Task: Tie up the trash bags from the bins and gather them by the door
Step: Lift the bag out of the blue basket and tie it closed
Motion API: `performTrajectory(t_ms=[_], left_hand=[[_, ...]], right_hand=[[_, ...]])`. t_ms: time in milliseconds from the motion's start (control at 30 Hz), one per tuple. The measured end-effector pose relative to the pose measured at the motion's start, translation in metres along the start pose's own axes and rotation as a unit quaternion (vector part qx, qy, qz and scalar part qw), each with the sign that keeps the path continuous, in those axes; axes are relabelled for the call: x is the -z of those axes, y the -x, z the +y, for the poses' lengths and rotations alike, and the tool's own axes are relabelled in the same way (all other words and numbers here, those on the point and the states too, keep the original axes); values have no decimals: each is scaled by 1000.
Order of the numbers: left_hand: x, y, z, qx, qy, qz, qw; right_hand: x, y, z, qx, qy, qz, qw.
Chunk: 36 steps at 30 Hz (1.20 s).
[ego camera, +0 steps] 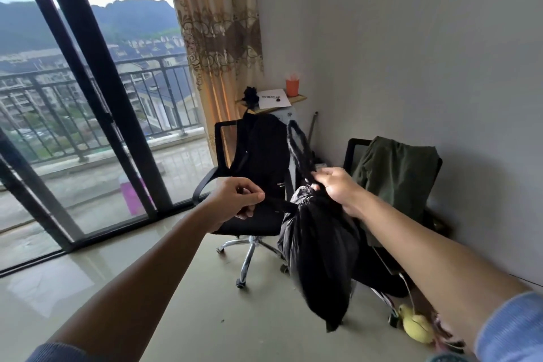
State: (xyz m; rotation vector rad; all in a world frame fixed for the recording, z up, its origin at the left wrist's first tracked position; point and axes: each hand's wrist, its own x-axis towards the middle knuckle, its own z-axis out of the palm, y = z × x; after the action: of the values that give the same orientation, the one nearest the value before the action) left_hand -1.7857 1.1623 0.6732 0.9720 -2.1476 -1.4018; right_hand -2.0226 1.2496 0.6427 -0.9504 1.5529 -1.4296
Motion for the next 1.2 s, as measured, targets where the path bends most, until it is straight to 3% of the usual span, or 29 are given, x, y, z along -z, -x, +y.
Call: performTrajectory(t_ms=[100,167,267,367,433,500,567,633,700,733,800,833,933,1000,1133,1200], left_hand=[[11,-4,11,-23,-5,15,1000],[13,-12,19,-43,14,50,998],[11,-23,31,-55,84,79,992],[0,-31,43,-41,135,24,990],[-10,-34,48,-34,161,-26,986],[-18,-39,49,-35,181,-55,981],[-24,-43,44,-21,141,-51,989],[-24,-43,31,24,-7,-35,999],[-21,-36,17,82,-141,-92,982],[-19,-33,11,114,-148,-152,971],[-18,-28,2,146,-61,-255,954],[-18,-27,-1,137,9,-262,955],[-23,-31,-4,81,241,-145,956],[-31,-30,-6,64,320,-104,940],[-55,-19,-19,52,151,-116,980],[-71,-13,-21,30,97,-142,985]], right_hand=[[-2,0,-5,37,273,-42,960],[-2,4,-8,45,381,-83,920],[-2,13,-12,3,399,-156,904],[-6,25,-15,-81,419,-189,885],[-11,33,-8,-79,505,-174,842],[-15,37,3,-42,533,-121,836],[-12,40,9,-11,466,-97,880],[-2,42,10,-25,329,-132,935],[9,46,9,-47,249,-135,958],[15,47,9,-55,234,-122,963],[25,48,10,-81,201,-95,972],[30,49,11,-106,174,-87,975],[36,50,14,-181,61,-90,977],[39,49,18,-194,-10,-96,976],[44,45,14,-208,-138,-92,964],[47,43,9,-214,-158,-99,959]])
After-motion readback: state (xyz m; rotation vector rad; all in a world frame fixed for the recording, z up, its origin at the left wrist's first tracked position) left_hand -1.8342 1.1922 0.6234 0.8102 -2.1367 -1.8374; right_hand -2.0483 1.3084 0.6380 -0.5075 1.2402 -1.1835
